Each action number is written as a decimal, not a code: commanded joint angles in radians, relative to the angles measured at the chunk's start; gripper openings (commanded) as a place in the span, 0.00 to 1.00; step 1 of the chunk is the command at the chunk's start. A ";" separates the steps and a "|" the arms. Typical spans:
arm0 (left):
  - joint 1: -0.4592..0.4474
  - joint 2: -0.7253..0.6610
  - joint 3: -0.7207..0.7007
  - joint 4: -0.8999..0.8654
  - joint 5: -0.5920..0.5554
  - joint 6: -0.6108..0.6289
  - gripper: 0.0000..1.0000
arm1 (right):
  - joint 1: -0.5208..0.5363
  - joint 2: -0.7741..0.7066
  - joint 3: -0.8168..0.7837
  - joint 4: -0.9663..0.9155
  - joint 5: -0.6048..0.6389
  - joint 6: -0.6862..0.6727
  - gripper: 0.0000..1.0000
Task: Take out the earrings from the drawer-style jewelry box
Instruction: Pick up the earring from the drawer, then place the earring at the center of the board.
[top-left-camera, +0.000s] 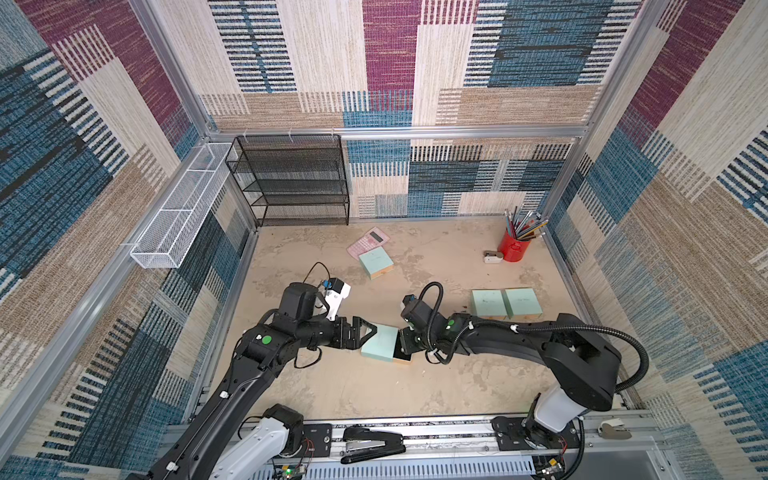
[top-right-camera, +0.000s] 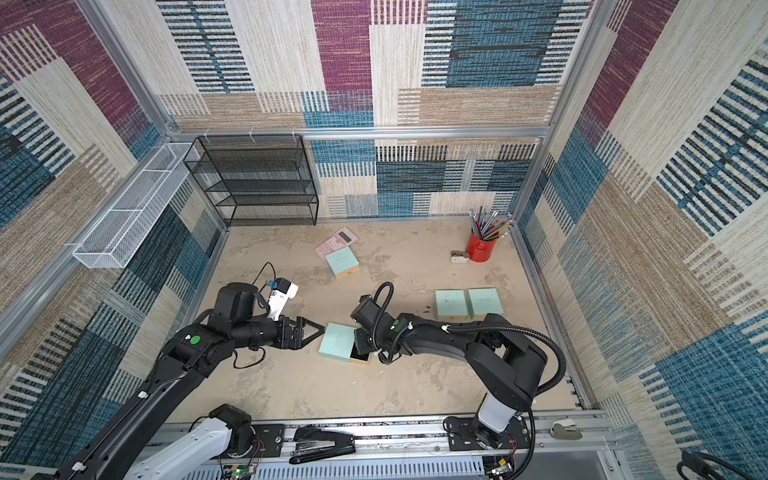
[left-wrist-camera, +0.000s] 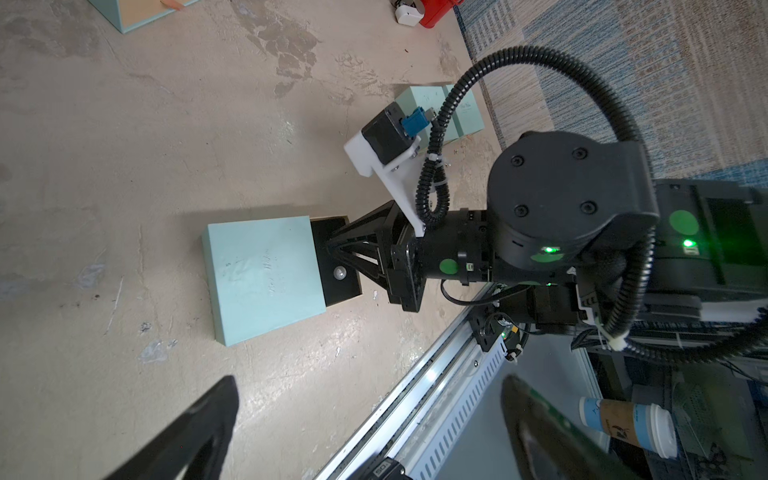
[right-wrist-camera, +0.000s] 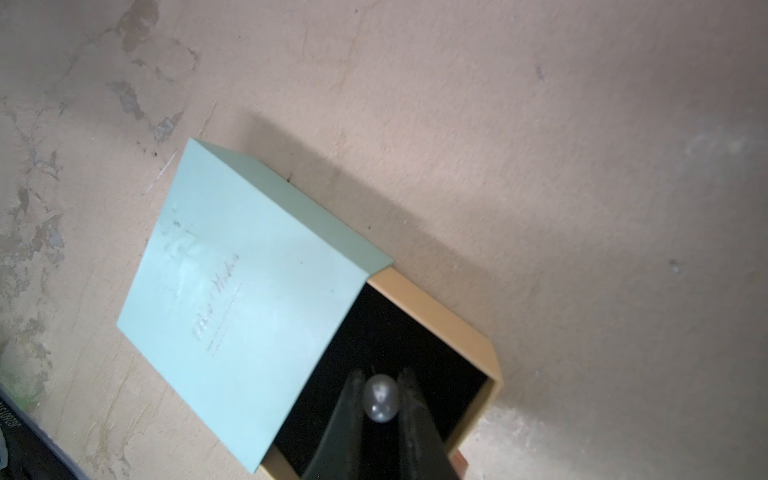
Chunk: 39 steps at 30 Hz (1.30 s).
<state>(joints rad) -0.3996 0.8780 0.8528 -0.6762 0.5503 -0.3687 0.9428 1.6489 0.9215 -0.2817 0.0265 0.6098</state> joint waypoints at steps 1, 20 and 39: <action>0.001 0.001 -0.003 0.027 0.009 0.006 0.98 | 0.000 -0.014 0.002 0.016 0.002 0.010 0.15; 0.004 -0.001 -0.007 0.031 0.019 0.005 0.99 | -0.104 -0.256 -0.086 -0.001 0.009 0.018 0.14; 0.006 0.008 -0.009 0.037 0.021 0.002 0.99 | -0.449 -0.408 -0.378 0.047 -0.026 -0.006 0.13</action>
<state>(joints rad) -0.3950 0.8833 0.8471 -0.6651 0.5568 -0.3691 0.5034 1.2362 0.5518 -0.2794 0.0006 0.6159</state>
